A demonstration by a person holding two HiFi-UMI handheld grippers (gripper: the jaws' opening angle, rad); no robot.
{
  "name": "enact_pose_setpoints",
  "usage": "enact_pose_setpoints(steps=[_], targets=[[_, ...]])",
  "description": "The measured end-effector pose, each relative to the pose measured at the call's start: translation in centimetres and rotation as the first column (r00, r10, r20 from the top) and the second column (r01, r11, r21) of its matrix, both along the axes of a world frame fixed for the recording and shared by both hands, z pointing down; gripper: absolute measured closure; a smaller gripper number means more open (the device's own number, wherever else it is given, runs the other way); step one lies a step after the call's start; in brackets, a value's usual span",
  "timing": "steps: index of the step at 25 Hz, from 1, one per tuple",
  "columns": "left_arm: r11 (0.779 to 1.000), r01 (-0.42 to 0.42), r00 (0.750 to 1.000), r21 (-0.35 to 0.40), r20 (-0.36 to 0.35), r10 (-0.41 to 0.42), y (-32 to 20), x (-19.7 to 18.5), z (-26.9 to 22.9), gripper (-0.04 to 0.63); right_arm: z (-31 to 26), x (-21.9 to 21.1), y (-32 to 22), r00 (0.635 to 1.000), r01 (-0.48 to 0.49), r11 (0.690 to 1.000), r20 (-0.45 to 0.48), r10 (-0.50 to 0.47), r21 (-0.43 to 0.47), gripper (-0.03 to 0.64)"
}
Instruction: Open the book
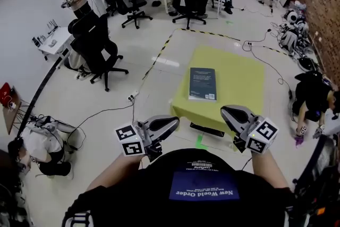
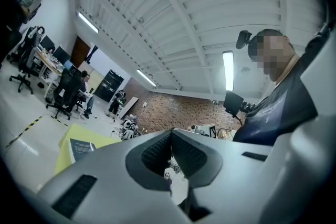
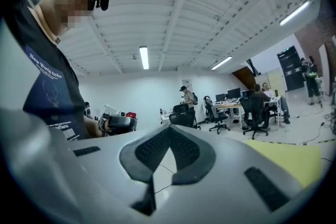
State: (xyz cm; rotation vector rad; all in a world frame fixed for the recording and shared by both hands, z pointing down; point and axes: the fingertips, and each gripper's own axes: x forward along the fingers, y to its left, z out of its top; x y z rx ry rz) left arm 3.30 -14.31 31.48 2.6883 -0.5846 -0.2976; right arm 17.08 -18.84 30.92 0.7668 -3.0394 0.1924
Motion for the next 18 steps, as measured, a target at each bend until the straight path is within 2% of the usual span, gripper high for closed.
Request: enact_pose_setpoints(steps=[3, 7, 12, 15, 18], targets=[[1.0, 0.011, 1.0, -0.026, 0.027, -0.011, -2.5, 0.8, 0.4, 0.589, 0.5, 0.7, -2.4, 1.0, 0.016, 1.0, 0.013, -0.016, -0.025, 0.629], [0.998, -0.012, 1.0, -0.057, 0.01, 0.012, -6.7, 1.5, 1.4, 0.589, 1.8, 1.4, -5.8, 1.0, -0.003, 0.999, -0.01, 0.003, -0.044, 0.629], [0.992, -0.12, 0.993, -0.024, -0.006, 0.12, -13.3, 1.0, 1.9, 0.589, 1.9, 0.2, -11.1, 0.996, -0.081, 0.996, -0.042, 0.08, -0.034, 0.629], [0.982, -0.187, 0.982, -0.022, -0.01, 0.186, -18.6, -1.8, 2.1, 0.589, 1.8, -2.5, -14.9, 0.988, -0.145, 0.989, -0.054, 0.143, -0.035, 0.624], [0.966, -0.26, 0.966, 0.015, 0.018, 0.26, -22.8, -3.7, 1.0, 0.589, 0.7, -4.3, -17.7, 0.975, -0.214, 0.976, -0.07, 0.211, -0.031, 0.624]])
